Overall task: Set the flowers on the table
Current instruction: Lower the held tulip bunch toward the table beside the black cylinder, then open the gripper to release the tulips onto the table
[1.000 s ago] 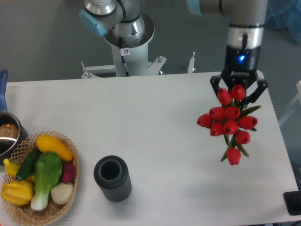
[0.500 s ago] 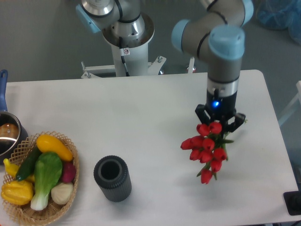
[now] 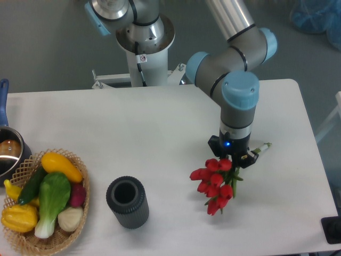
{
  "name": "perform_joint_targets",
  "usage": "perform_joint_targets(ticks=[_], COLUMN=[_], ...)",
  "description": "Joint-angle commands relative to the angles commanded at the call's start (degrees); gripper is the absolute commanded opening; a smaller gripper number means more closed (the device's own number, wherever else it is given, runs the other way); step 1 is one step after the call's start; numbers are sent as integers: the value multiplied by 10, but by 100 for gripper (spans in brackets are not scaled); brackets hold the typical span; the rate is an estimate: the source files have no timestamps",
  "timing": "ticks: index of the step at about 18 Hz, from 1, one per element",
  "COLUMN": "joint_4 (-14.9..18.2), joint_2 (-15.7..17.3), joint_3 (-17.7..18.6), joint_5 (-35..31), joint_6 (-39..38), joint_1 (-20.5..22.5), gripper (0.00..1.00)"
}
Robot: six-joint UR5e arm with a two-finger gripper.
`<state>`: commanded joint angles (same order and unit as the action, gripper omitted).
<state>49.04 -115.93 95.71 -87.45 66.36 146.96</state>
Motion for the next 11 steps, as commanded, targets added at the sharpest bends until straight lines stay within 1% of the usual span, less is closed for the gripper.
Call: perform_joint_targets(ticks=[5, 7, 11], joint_4=[0, -3, -4], joint_2=[-5, -7, -7], joint_3=[4, 4, 2], joint_5=[0, -1, -1], joint_6=[-4, 1, 2], joint_1=[-7, -7, -7], gripper=[35, 54, 55])
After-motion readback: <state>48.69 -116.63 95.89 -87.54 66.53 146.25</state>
